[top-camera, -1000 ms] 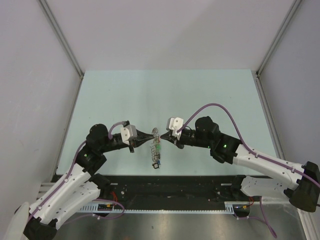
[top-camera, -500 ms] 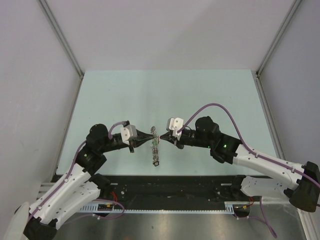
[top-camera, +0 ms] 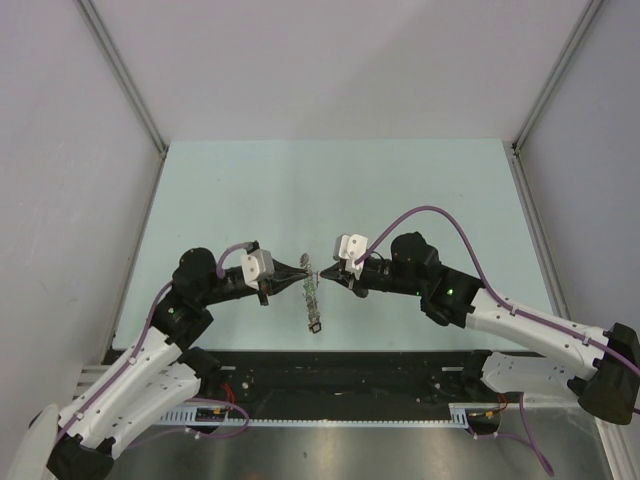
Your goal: Put the keys on the keyring
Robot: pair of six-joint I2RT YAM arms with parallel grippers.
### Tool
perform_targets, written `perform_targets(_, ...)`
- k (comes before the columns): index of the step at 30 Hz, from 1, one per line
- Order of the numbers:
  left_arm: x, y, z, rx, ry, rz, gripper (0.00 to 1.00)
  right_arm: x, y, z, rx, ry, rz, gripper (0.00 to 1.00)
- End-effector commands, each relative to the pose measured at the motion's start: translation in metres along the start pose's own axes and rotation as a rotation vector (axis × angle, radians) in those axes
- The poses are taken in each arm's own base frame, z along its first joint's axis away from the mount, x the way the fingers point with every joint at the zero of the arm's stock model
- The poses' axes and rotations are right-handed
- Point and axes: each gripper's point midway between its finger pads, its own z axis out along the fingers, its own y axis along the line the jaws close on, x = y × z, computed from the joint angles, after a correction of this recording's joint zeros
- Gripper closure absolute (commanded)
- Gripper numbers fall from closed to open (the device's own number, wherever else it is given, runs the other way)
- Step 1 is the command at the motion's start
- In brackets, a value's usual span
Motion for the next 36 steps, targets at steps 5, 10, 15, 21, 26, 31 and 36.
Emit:
perform_targets(5, -0.0202, 0.0002, 0.0008, 0.007, -0.064, 0.047, 1.00, -0.0151, -0.0038, -0.0015, 0.011, -0.050, -0.007, 1.00)
perform_targets(10, -0.0209, 0.0001, 0.0010, 0.008, -0.065, 0.045, 1.00, -0.0169, -0.0020, -0.0016, 0.002, -0.057, -0.009, 1.00)
perform_targets(15, -0.0209, -0.0009, 0.0014, 0.016, -0.065, 0.044, 1.00, -0.0186, -0.0019, -0.0008, -0.002, -0.063, -0.011, 1.00)
perform_targets(21, -0.0200, -0.0024, 0.0022, 0.028, -0.063, 0.039, 0.99, -0.0192, -0.0021, -0.0005, -0.001, -0.064, -0.010, 1.00)
perform_targets(26, -0.0201, -0.0029, 0.0022, 0.031, -0.063, 0.037, 1.00, -0.0182, -0.0019, 0.0001, -0.005, -0.062, -0.010, 1.00)
perform_targets(31, -0.0200, -0.0031, 0.0024, 0.032, -0.063, 0.036, 1.00, -0.0212, 0.0005, -0.0007, -0.016, -0.073, -0.012, 1.00)
perform_targets(36, -0.0200, -0.0044, 0.0033, 0.043, -0.065, 0.031, 0.99, -0.0217, 0.0043, -0.0005, -0.040, -0.074, -0.015, 1.00)
